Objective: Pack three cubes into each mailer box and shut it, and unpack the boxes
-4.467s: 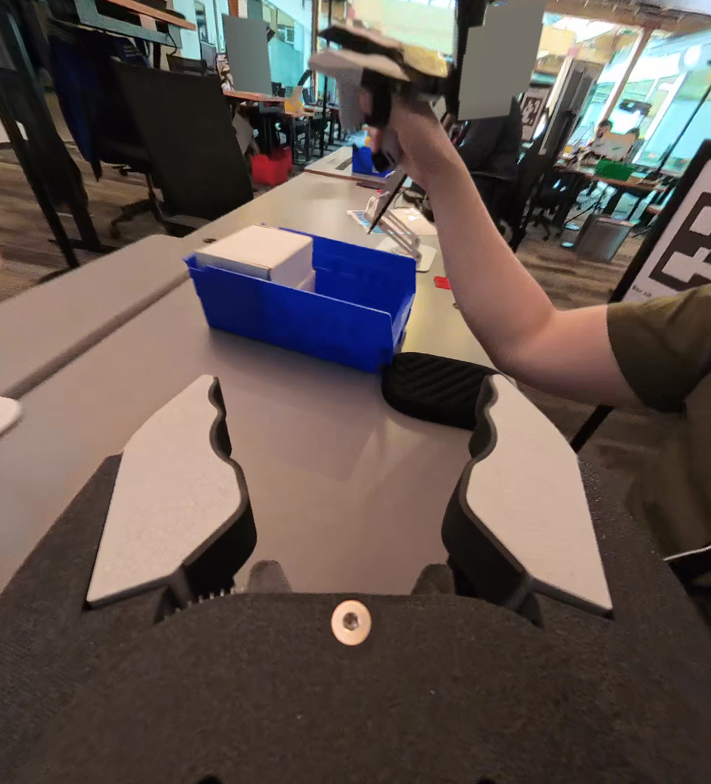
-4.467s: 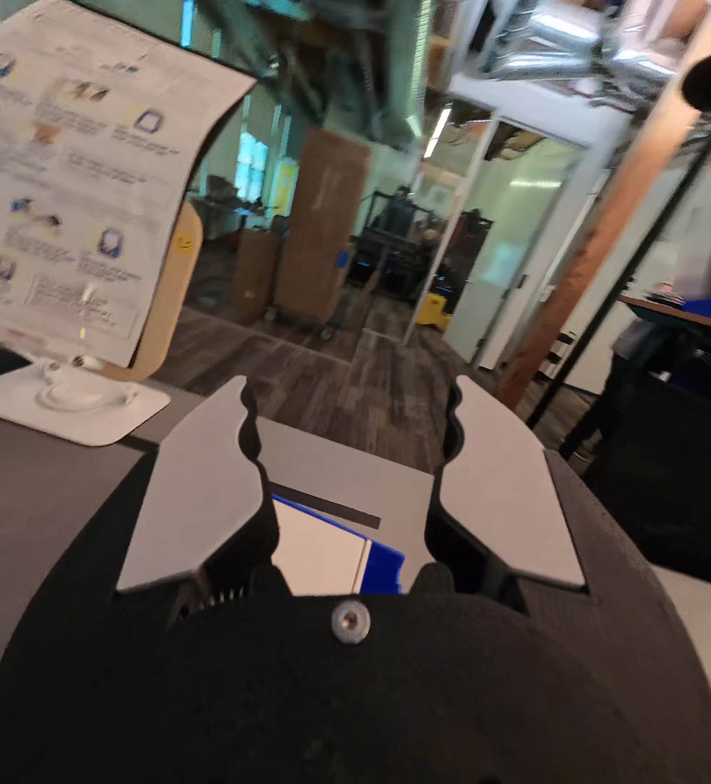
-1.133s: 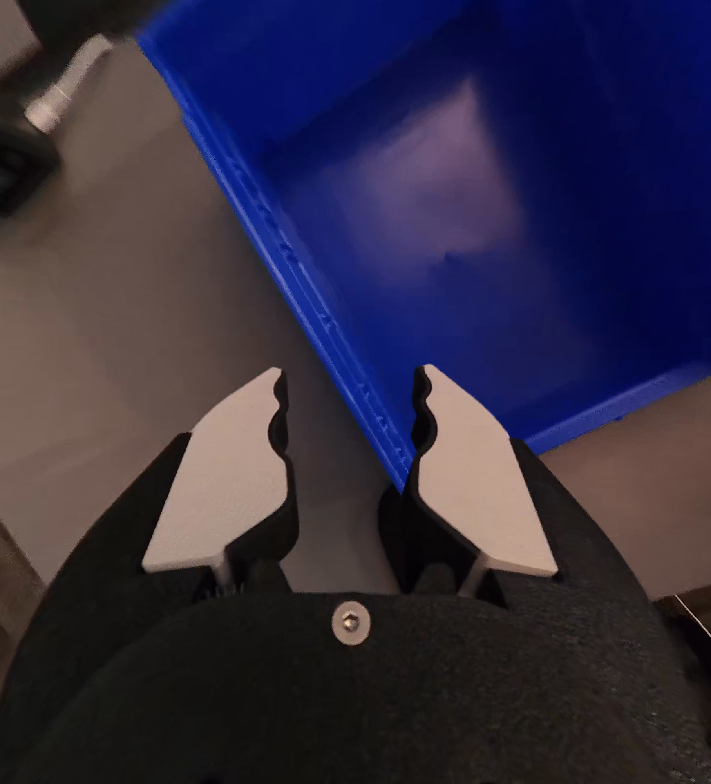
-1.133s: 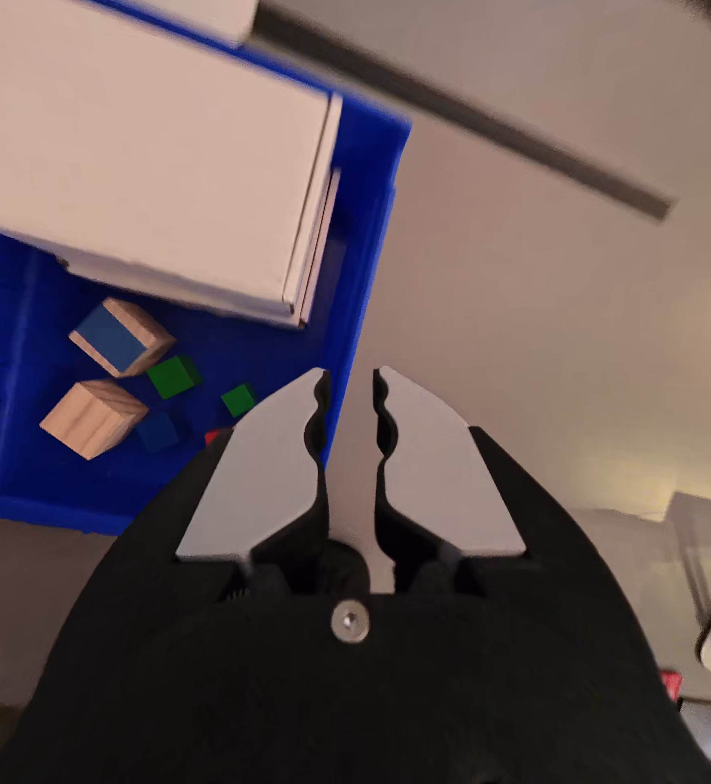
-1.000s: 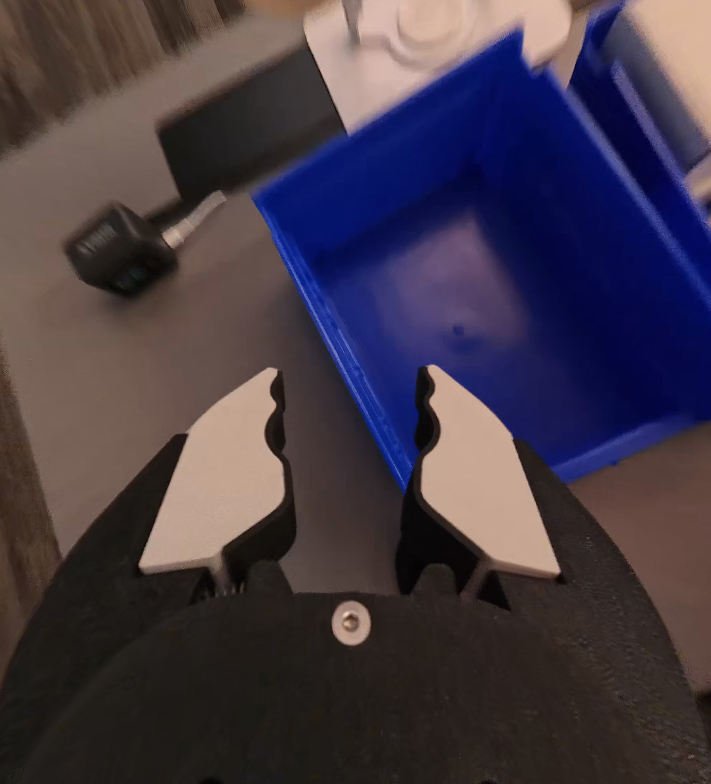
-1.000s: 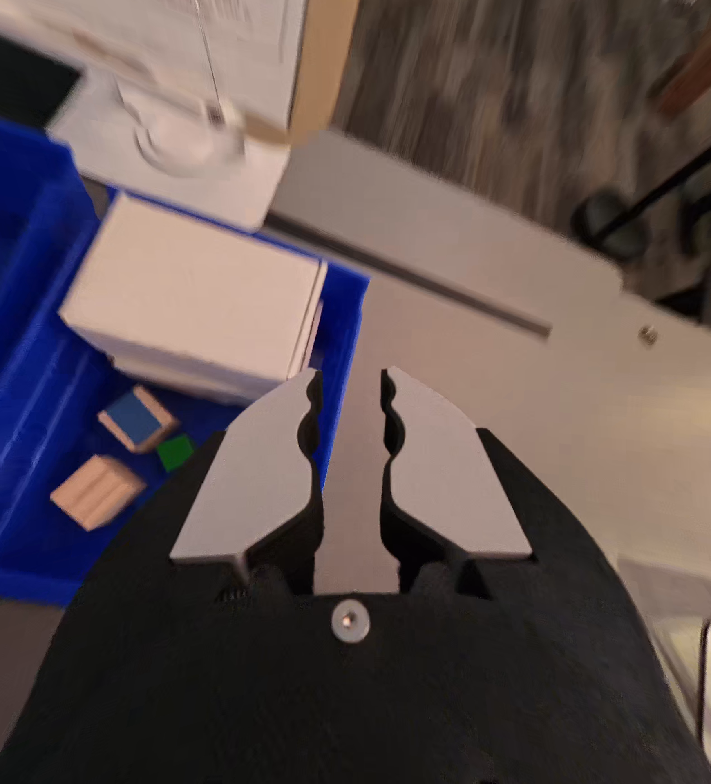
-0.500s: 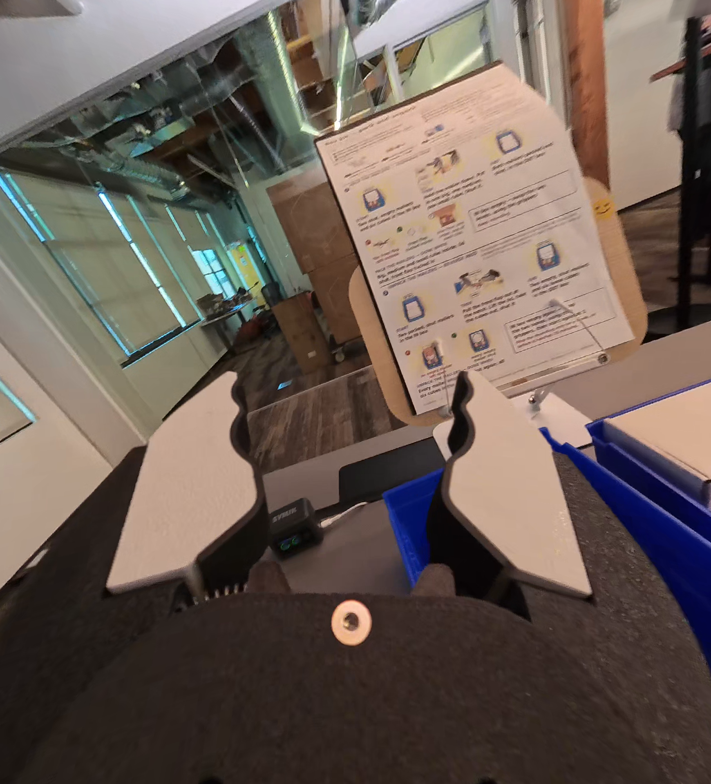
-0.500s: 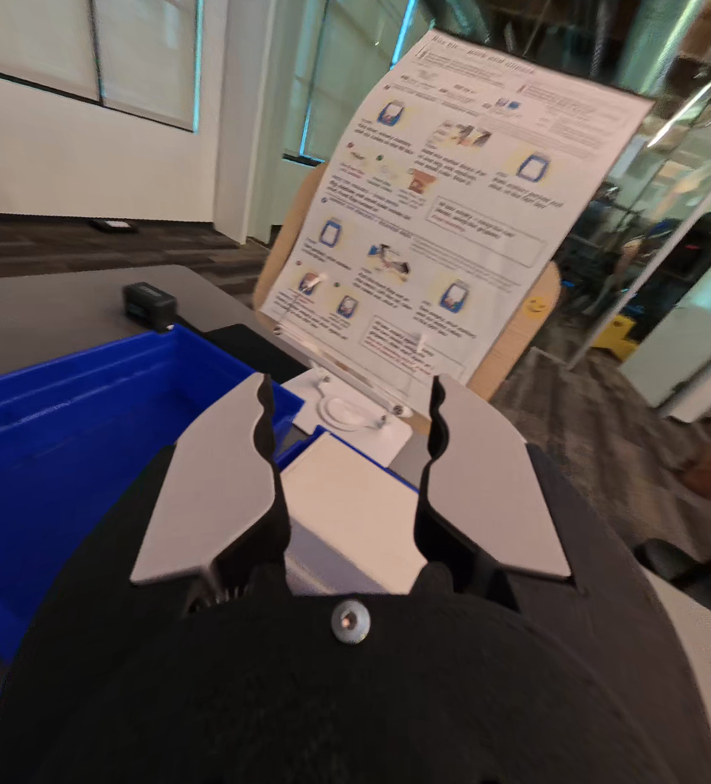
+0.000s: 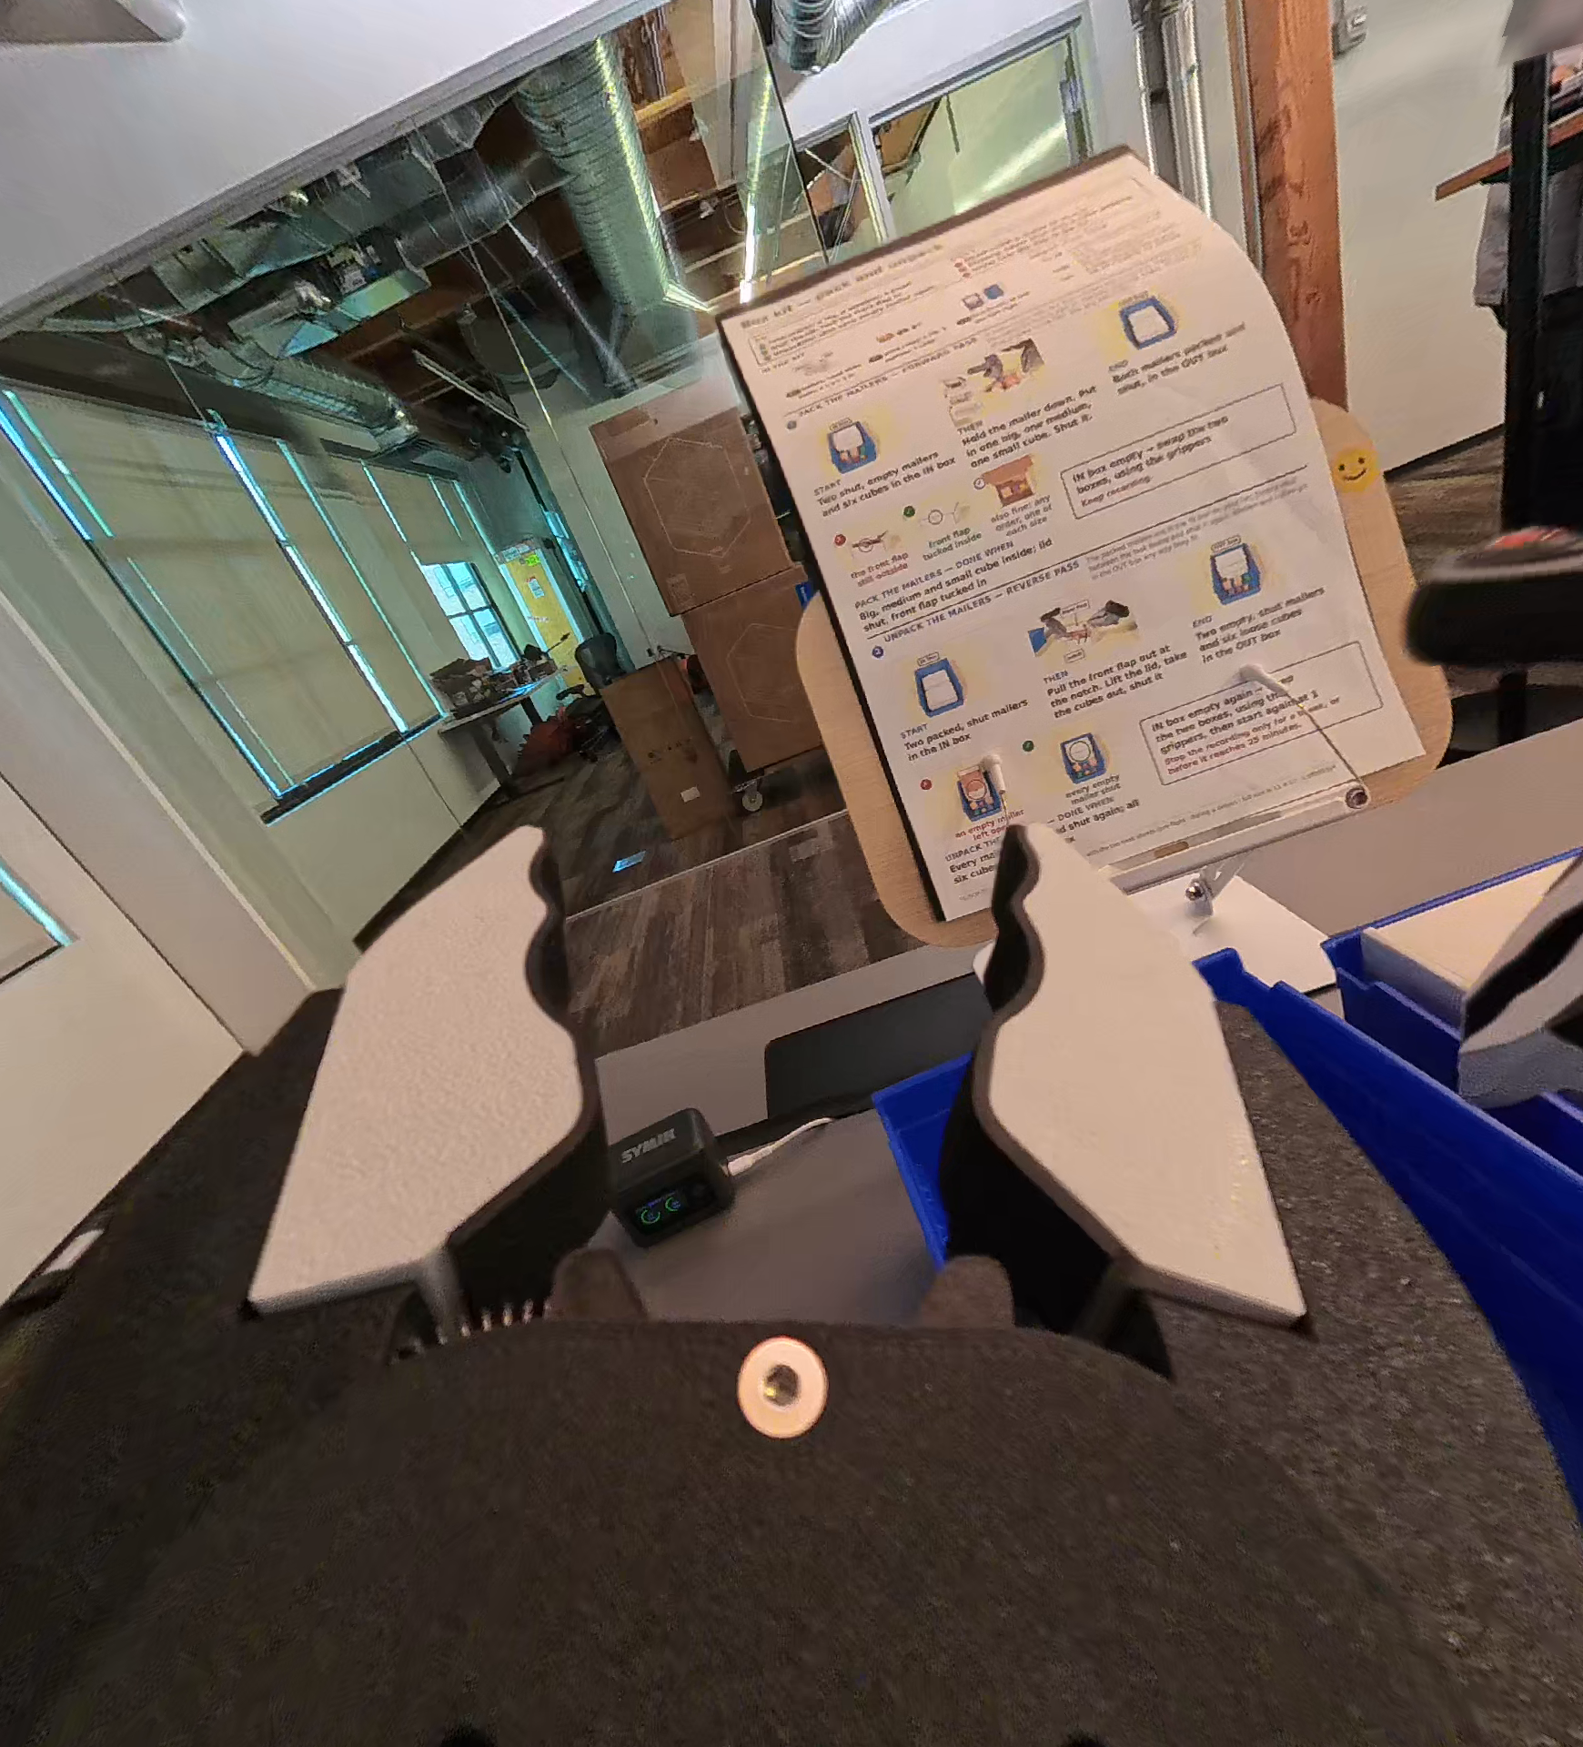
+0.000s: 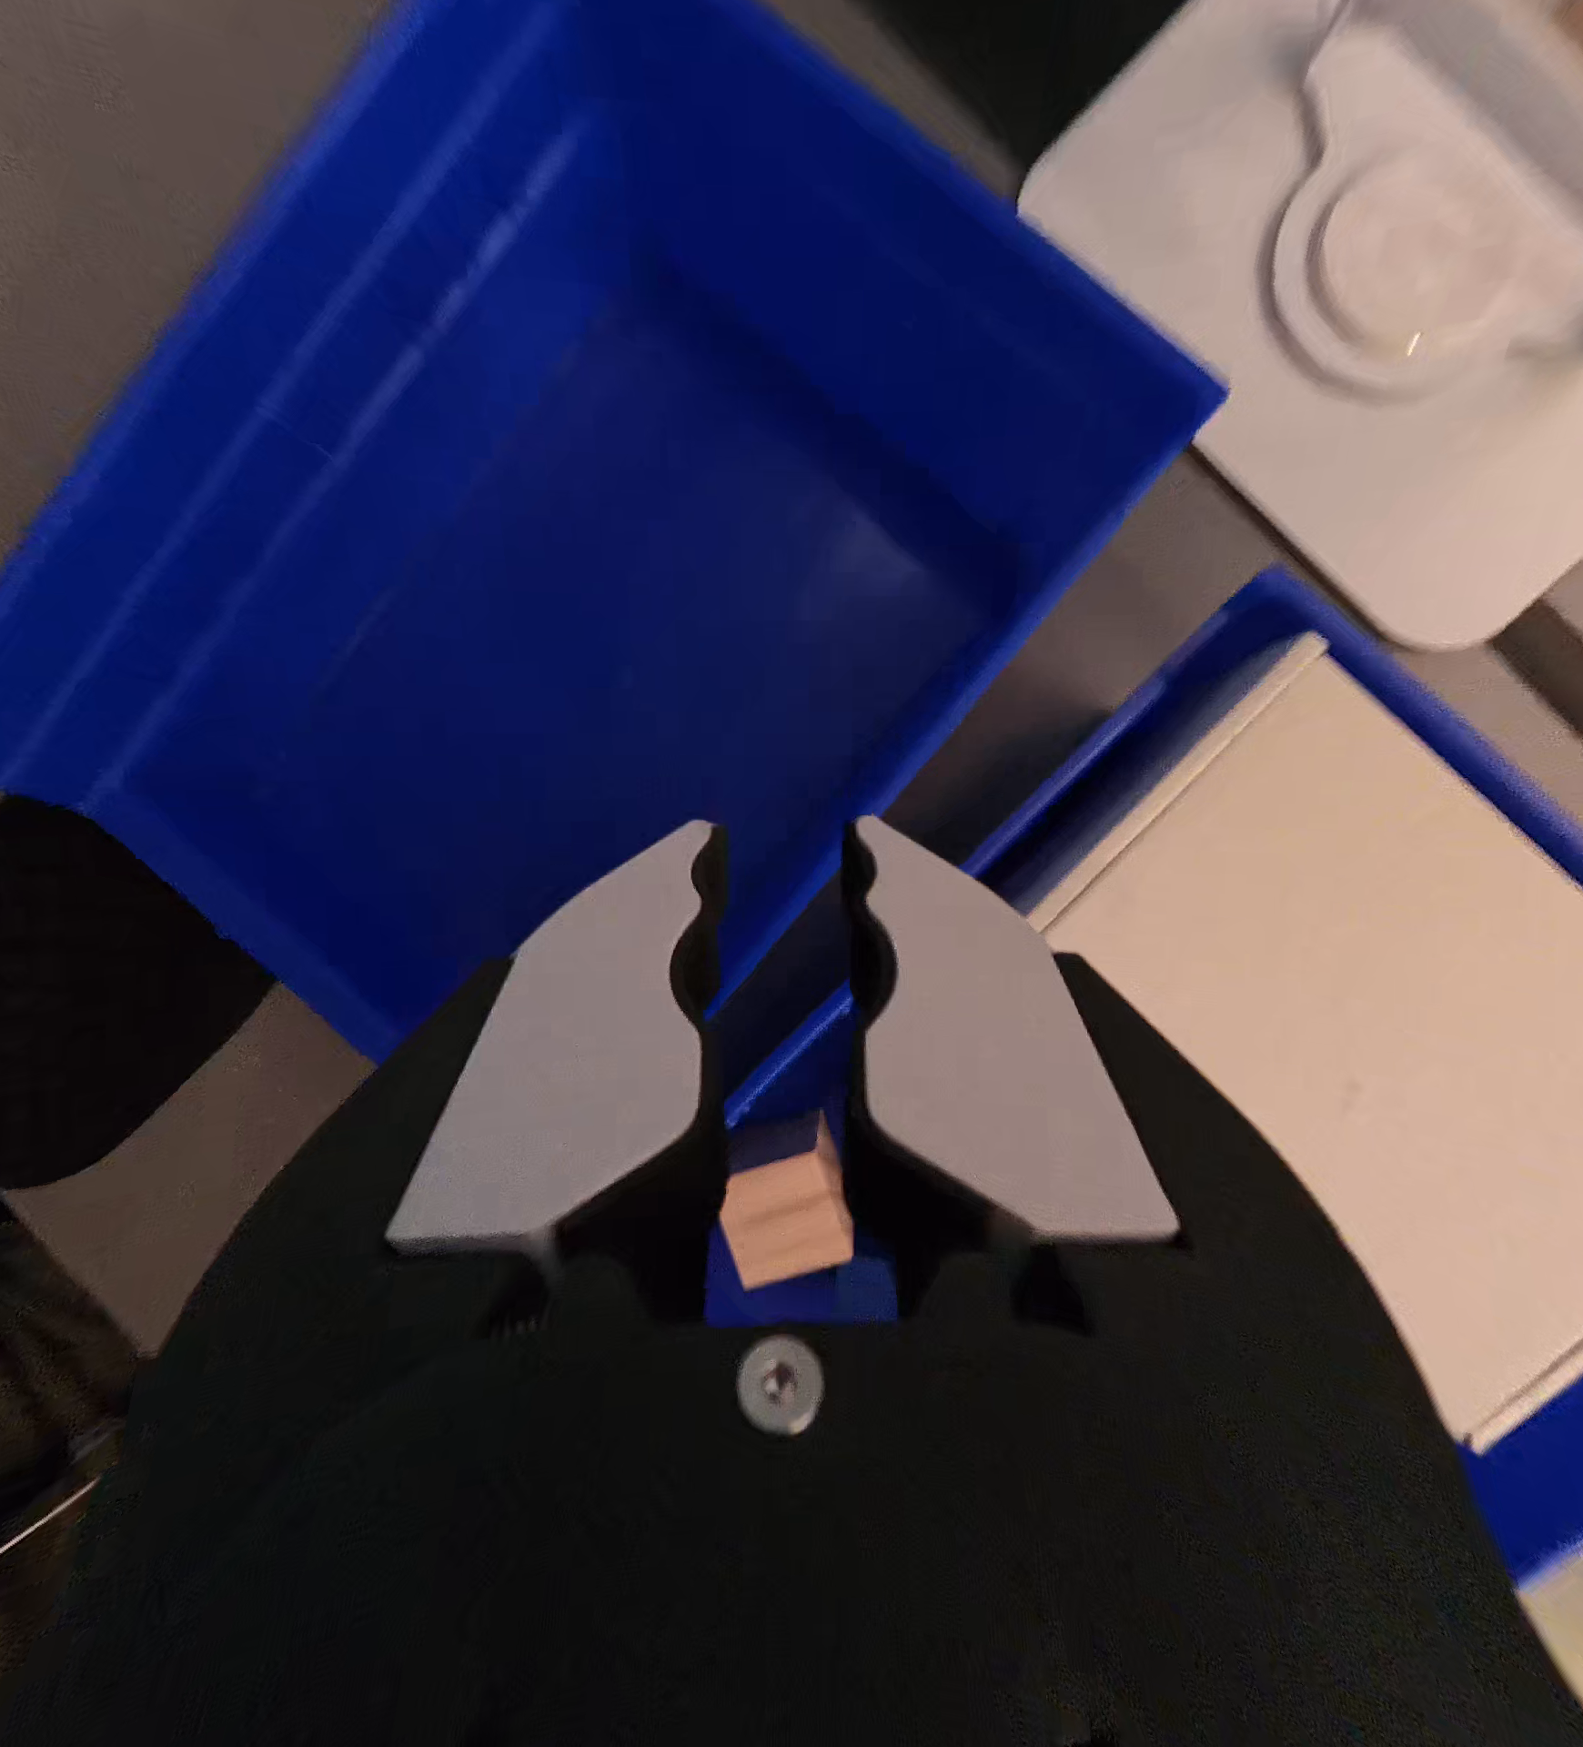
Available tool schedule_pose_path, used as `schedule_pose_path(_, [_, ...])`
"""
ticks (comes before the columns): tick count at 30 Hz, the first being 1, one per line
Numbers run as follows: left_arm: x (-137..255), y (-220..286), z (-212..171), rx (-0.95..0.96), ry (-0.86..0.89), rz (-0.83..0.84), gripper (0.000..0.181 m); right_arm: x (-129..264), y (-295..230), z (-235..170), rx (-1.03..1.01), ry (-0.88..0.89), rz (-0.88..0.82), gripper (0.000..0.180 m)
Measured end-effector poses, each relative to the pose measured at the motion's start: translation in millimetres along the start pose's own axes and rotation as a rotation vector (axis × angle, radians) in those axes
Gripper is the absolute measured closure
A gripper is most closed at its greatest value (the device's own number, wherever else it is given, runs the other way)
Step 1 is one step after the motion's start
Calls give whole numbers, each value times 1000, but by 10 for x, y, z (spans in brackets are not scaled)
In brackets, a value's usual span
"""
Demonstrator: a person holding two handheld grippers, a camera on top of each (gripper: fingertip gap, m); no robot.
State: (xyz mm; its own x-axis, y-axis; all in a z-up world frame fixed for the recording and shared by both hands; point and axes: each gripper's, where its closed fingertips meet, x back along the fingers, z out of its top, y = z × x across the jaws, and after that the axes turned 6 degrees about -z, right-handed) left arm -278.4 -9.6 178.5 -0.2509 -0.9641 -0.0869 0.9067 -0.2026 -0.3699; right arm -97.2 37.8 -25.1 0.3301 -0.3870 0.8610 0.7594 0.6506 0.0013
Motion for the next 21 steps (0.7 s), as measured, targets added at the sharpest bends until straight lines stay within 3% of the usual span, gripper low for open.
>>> schedule_pose_path(6, [71,-36,68,31,29,-21,95,-18,-96,47,-86,-173,3,155])
schedule_pose_path(13, [81,-49,38,69,11,-67,95,-297,132,-195,-148,-341,-138,152])
schedule_pose_path(21, [55,-74,41,117,23,-102,93,-438,44,-218,-262,-361,-111,151])
